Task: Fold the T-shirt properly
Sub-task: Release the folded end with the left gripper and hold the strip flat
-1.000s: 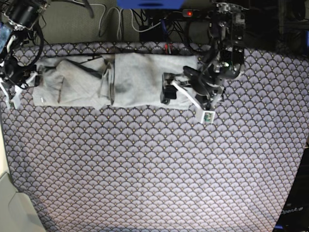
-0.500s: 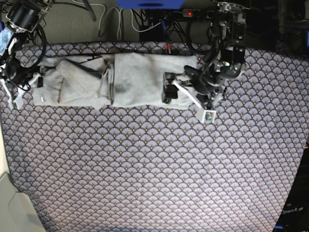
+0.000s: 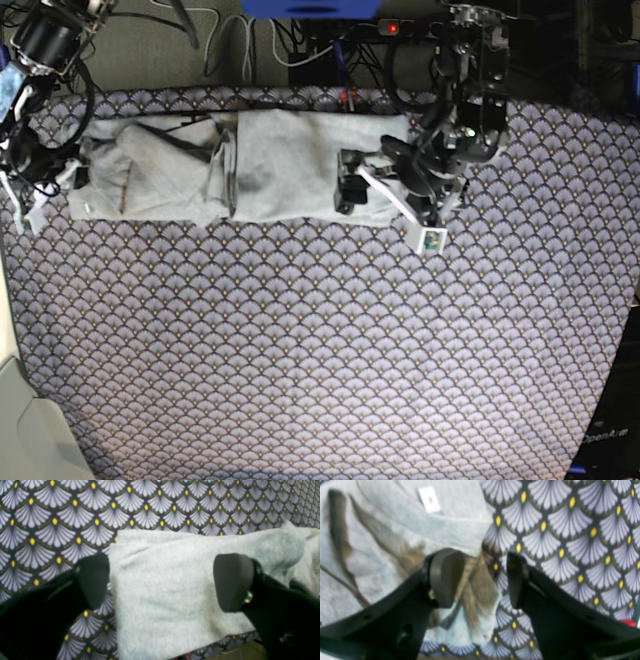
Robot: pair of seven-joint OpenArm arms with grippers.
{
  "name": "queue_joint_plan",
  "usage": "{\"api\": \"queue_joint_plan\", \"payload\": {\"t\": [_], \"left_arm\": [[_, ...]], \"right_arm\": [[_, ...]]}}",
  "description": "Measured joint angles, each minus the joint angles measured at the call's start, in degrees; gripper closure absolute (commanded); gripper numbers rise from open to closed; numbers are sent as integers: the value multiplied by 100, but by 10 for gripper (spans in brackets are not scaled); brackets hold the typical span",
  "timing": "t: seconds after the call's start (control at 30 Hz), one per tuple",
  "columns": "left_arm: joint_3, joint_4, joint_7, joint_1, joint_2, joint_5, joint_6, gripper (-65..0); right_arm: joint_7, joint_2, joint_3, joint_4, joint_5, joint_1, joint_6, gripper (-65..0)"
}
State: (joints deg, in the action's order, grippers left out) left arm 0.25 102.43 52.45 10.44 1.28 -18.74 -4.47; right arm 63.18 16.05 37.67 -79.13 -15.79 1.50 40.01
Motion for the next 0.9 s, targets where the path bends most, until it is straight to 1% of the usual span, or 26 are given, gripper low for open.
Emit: {"api": "queue_joint_plan", "payload": {"t": [0.13, 0.5, 0.63, 0.7, 0.9], "left_arm": [[0, 0, -2, 2, -2, 0, 0, -650], [0, 0, 2, 2, 0, 0, 0, -650], [0, 0, 4, -13, -2, 0, 0, -650], [0, 0, 0, -24, 0, -2, 0, -650], [0, 0, 2, -46, -2, 2, 0, -650]], "right_arm": [[-105, 31, 140, 341, -114, 85, 2, -337], [-101, 28, 138, 350, -98, 98, 0, -335], [157, 28, 144, 319, -120, 101, -20, -329], [192, 26, 144, 317, -122, 101, -20, -302], [339, -7, 162, 299, -160, 101, -22, -165]]}}
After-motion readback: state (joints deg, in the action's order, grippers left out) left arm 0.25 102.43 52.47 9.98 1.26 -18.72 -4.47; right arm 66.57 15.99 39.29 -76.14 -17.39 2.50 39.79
